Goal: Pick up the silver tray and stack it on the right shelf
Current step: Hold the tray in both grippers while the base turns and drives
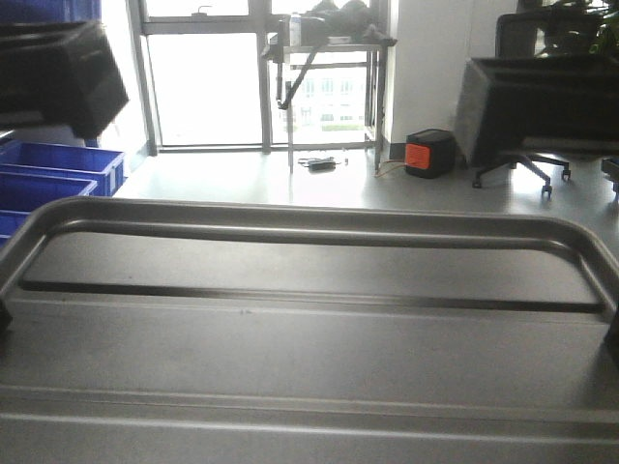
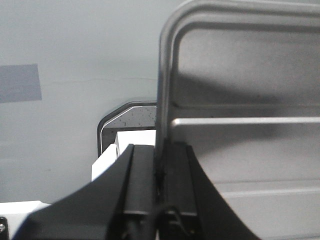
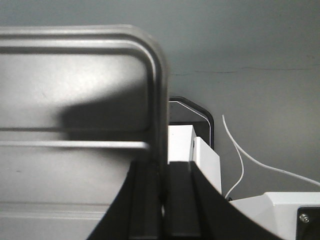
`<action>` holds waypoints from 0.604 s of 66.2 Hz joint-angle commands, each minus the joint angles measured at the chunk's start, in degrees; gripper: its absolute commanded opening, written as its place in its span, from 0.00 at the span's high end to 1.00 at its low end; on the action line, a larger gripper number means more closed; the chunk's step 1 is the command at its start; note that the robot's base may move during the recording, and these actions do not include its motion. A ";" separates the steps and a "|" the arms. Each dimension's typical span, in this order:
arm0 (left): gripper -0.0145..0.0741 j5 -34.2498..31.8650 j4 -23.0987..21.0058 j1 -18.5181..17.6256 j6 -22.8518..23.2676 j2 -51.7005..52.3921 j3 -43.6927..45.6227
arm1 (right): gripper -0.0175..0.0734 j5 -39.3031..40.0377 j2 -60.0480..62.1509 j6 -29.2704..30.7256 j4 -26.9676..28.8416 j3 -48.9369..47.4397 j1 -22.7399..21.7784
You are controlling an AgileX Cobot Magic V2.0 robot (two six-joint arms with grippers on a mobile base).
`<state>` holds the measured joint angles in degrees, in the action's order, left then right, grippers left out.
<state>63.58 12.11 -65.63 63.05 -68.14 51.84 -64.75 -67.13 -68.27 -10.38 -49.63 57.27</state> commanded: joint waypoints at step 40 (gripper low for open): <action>0.95 13.12 3.28 -0.21 0.06 1.31 1.12 | 0.75 -8.41 1.01 0.23 -3.79 -1.51 -0.24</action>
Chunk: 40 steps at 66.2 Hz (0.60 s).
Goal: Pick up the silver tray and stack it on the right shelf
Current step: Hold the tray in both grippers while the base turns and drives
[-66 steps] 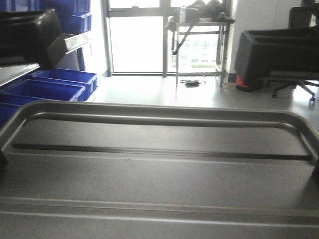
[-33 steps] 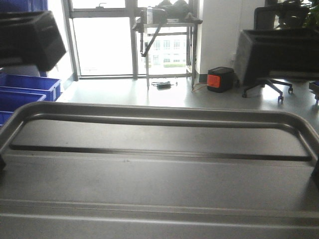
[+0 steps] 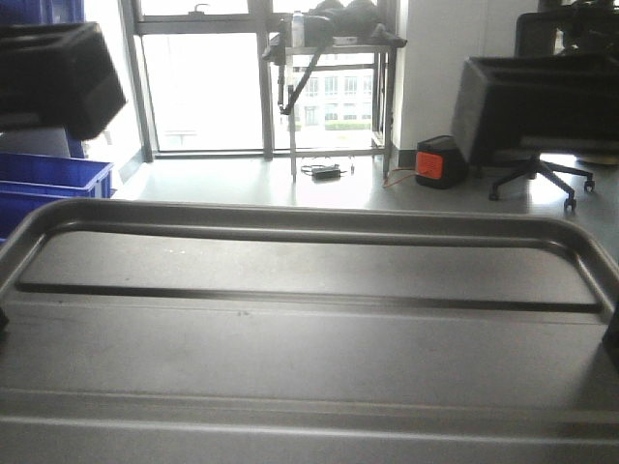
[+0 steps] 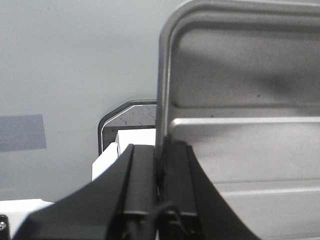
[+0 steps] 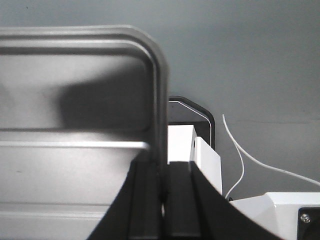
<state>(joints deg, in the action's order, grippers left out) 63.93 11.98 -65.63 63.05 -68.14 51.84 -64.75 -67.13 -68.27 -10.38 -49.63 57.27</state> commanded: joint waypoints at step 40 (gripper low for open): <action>0.95 12.77 2.99 -0.21 0.06 1.31 1.12 | 0.75 -8.87 1.00 0.23 -3.79 -1.51 -0.24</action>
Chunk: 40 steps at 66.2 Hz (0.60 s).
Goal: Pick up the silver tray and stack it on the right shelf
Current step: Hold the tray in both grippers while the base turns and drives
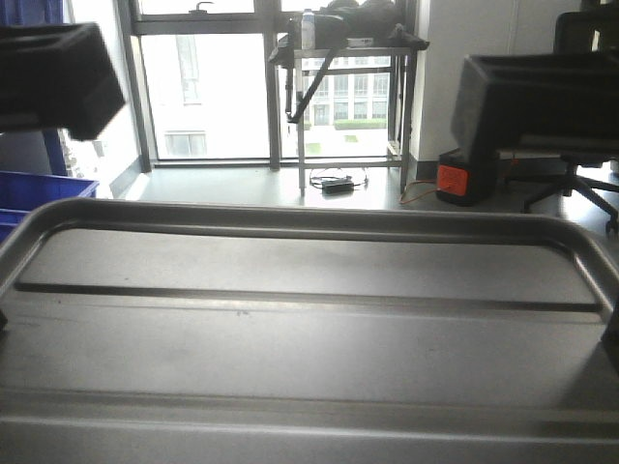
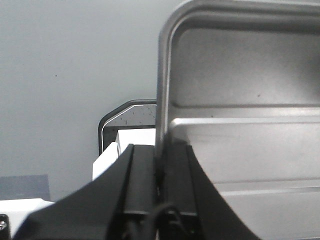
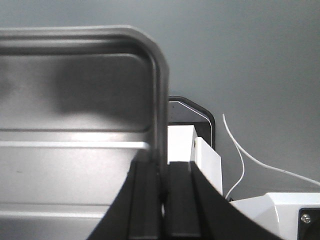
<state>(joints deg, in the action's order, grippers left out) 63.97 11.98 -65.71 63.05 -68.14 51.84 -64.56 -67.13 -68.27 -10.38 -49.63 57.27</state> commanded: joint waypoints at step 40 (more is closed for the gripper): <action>0.95 12.73 3.04 -0.03 0.06 1.31 1.12 | 0.75 -9.12 1.00 0.23 -3.79 -1.78 -0.24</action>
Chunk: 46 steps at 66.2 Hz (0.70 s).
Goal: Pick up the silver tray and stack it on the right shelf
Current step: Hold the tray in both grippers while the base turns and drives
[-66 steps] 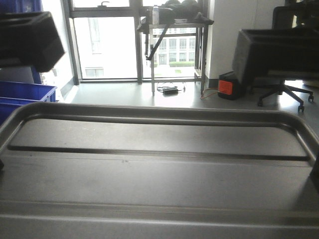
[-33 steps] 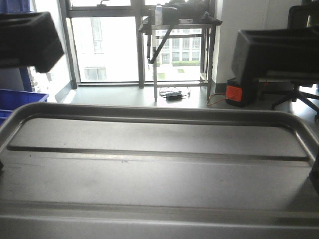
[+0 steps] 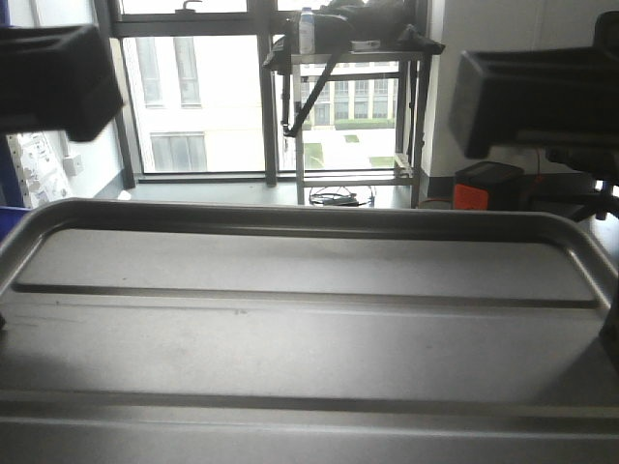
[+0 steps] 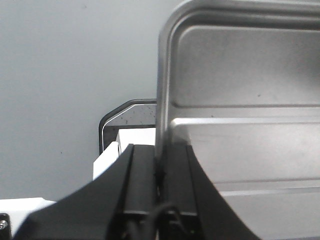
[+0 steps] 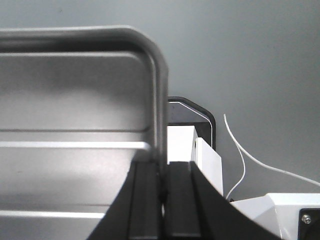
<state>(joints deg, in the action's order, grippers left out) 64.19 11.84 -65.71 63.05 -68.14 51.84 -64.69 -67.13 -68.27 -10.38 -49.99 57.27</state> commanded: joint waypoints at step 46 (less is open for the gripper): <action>0.95 12.51 3.10 -0.03 0.06 1.31 1.12 | 0.75 -8.99 1.00 0.23 -3.79 -1.41 -0.24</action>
<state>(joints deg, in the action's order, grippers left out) 64.19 11.84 -65.71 63.05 -68.14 51.84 -64.92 -67.13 -68.27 -10.38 -50.09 57.27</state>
